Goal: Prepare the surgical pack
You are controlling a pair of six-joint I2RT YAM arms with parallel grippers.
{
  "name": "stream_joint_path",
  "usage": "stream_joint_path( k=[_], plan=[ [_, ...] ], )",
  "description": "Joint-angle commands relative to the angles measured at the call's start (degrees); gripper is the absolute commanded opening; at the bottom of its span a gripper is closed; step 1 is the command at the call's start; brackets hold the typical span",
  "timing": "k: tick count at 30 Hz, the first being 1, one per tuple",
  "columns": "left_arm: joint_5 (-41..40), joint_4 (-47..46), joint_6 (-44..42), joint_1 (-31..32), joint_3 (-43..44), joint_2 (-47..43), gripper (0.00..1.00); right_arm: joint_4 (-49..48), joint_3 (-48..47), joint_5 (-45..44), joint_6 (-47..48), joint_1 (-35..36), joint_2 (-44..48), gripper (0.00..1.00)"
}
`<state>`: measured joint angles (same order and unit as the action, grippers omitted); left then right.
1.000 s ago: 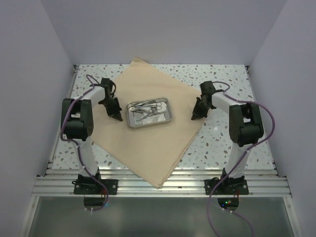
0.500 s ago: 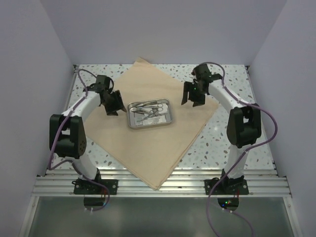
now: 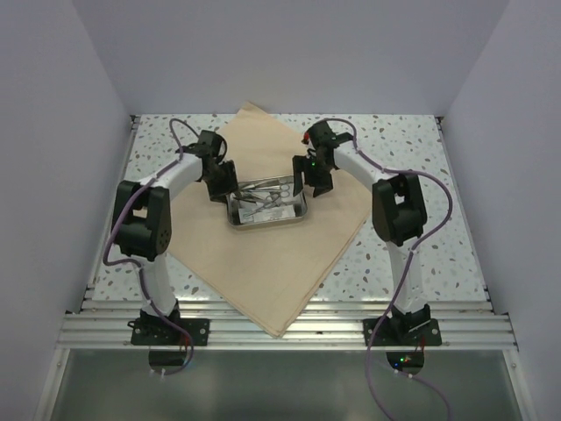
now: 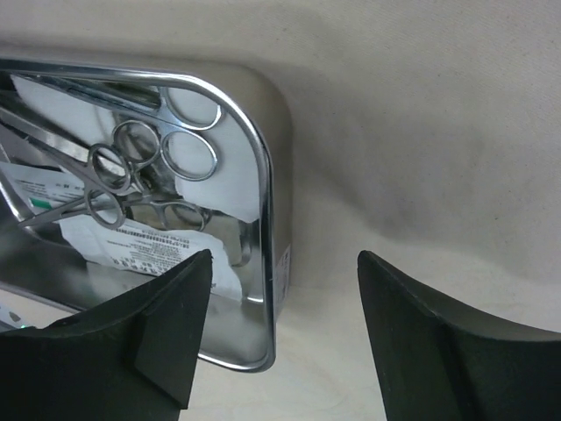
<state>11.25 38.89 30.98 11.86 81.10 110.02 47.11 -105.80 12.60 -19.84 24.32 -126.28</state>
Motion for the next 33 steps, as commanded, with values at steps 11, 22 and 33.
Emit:
stream_joint_path(
  k=[11,22,33],
  plan=[
    [-2.45,-0.75,3.56,3.0,-1.55,0.03,0.22,1.75,-2.48,1.81,0.5,1.87,-1.51,0.32],
    [-4.65,0.57,2.68,3.08,-5.78,-4.72,0.17,1.23,0.42,4.62,-0.99,2.67,-0.37,0.0],
    [-5.36,2.33,1.8,2.82,-6.83,-5.43,0.14,3.25,-2.48,5.86,-1.79,5.04,-1.78,0.0]
  ],
)
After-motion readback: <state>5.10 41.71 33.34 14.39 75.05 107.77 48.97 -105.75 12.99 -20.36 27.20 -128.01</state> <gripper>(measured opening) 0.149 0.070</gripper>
